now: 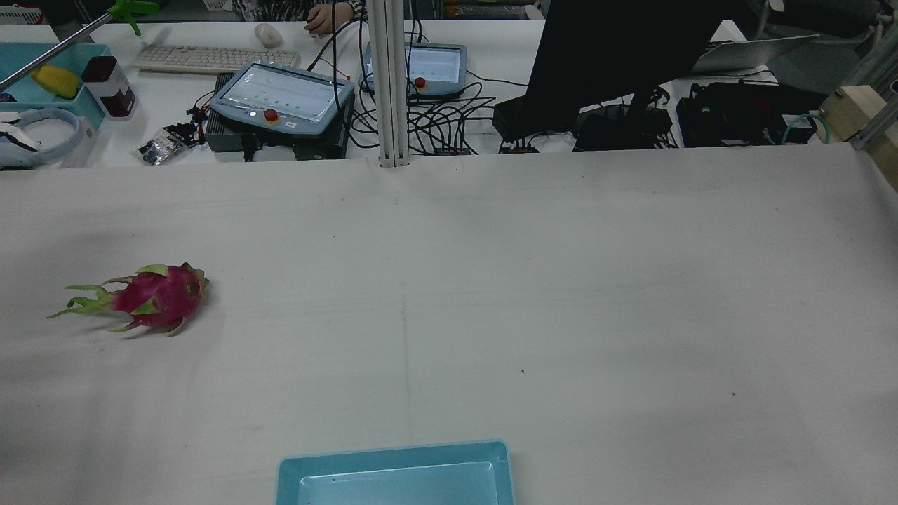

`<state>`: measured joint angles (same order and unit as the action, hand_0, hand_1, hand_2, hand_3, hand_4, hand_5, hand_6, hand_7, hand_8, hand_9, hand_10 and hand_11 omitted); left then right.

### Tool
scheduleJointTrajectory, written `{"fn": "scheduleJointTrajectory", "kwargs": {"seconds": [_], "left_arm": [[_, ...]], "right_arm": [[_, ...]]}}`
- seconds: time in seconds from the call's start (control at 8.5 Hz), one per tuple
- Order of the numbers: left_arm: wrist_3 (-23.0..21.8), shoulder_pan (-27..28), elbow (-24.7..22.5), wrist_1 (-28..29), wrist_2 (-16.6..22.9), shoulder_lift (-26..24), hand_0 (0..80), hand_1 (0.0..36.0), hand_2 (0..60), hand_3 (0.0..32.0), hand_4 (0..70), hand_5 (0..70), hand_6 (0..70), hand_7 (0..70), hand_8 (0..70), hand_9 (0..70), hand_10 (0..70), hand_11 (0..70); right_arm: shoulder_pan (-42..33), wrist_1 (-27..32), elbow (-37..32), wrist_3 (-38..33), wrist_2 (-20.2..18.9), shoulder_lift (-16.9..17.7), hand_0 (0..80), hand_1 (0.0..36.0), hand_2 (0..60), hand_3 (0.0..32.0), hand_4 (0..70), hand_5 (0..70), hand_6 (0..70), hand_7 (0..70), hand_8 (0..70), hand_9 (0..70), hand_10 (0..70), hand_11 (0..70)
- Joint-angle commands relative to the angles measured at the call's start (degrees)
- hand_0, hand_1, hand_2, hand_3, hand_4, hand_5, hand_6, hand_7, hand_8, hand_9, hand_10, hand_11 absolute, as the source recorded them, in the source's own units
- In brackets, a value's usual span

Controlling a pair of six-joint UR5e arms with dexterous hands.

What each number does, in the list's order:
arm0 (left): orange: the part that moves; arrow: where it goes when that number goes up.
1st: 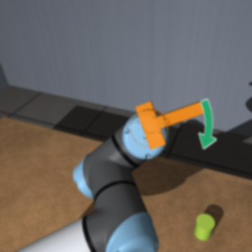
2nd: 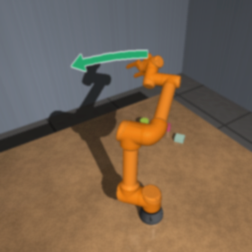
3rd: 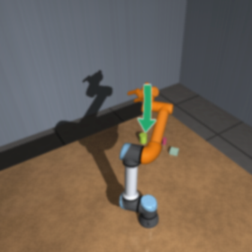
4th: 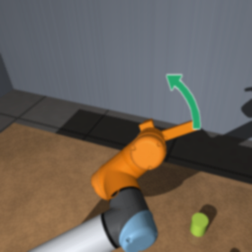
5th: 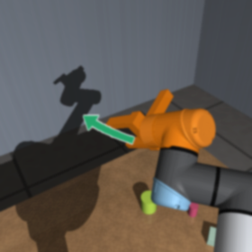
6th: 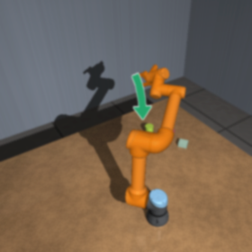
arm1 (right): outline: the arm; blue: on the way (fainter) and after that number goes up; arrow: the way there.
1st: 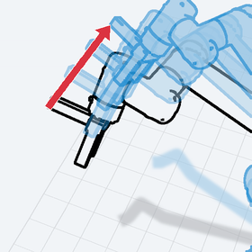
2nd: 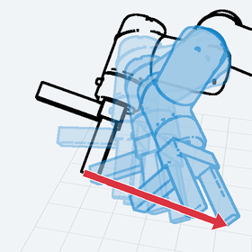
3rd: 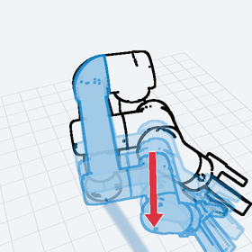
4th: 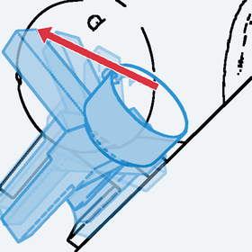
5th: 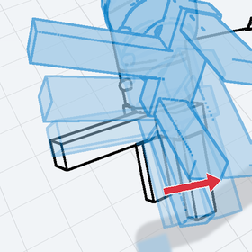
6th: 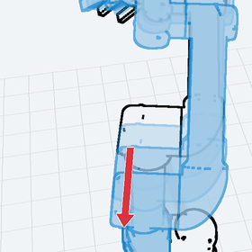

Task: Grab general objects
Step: 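Move the left hand toward the pink dragon fruit, then lower the left hand over the dragon fruit, fingers open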

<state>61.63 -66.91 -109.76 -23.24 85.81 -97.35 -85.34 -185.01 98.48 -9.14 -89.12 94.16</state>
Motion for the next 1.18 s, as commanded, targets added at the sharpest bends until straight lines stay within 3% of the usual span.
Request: {"fn": "scheduleJointTrajectory", "kwargs": {"seconds": [0.0, 0.24, 0.47, 0.71, 1.06], "left_arm": [[7.0, 17.6, 0.1, -16.5, -13.8, -11.3, 80.0, 36.0, 9.8, 32.0, 0.0, 46.8, 0.0, 16.6, 2.5, 1.9, 0.0, 1.4], [7.0, 23.9, 2.8, -17.0, -22.3, -10.4, 80.0, 36.0, 0.2, 32.0, 0.0, 38.1, 0.0, 11.3, 9.1, 0.8, 0.0, 0.0], [7.0, 27.1, 5.9, -17.6, -26.4, -10.3, 80.0, 36.0, 0.1, 32.0, 0.0, 35.2, 0.0, 8.8, 10.0, 0.3, 0.0, 0.0], [7.1, 27.5, 7.6, -19.1, -27.1, -10.4, 80.0, 36.0, 0.8, 32.0, 0.0, 32.1, 0.0, 9.5, 10.1, 0.5, 0.0, 0.0], [7.1, 29.4, 10.3, -20.0, -27.1, -10.9, 80.0, 36.0, 2.4, 32.0, 0.0, 34.5, 0.0, 9.2, 8.1, 0.4, 0.0, 0.0]], "right_arm": [[0.0, 0.0, 0.0, 0.0, 0.0, 0.0, 0.0, 0.0, 0.0, 0.0, 0.0, 0.0, 0.0, 0.0, 0.0, 0.0, 0.0, 0.0], [0.0, 0.0, 0.0, 0.0, 0.0, 0.1, 0.0, 0.0, 0.0, 0.0, 0.0, 0.0, 0.0, 0.0, 0.0, 0.0, 0.0, 0.0], [0.0, 0.0, 0.0, 0.0, 0.0, 0.1, 0.0, 0.0, 0.0, 0.0, 0.0, 0.0, 0.0, 0.0, 0.0, 0.0, 0.0, 0.0], [0.0, 0.0, 0.0, 0.0, 0.0, 0.1, 0.0, 0.0, 0.0, 0.0, 0.0, 0.0, 0.0, 0.0, 0.0, 0.0, 0.0, 0.0], [0.0, 0.0, 0.0, 0.0, 0.0, 0.0, 0.0, 0.0, 0.0, 0.0, 0.0, 0.0, 0.0, 0.0, 0.0, 0.0, 0.0, 0.0]]}}
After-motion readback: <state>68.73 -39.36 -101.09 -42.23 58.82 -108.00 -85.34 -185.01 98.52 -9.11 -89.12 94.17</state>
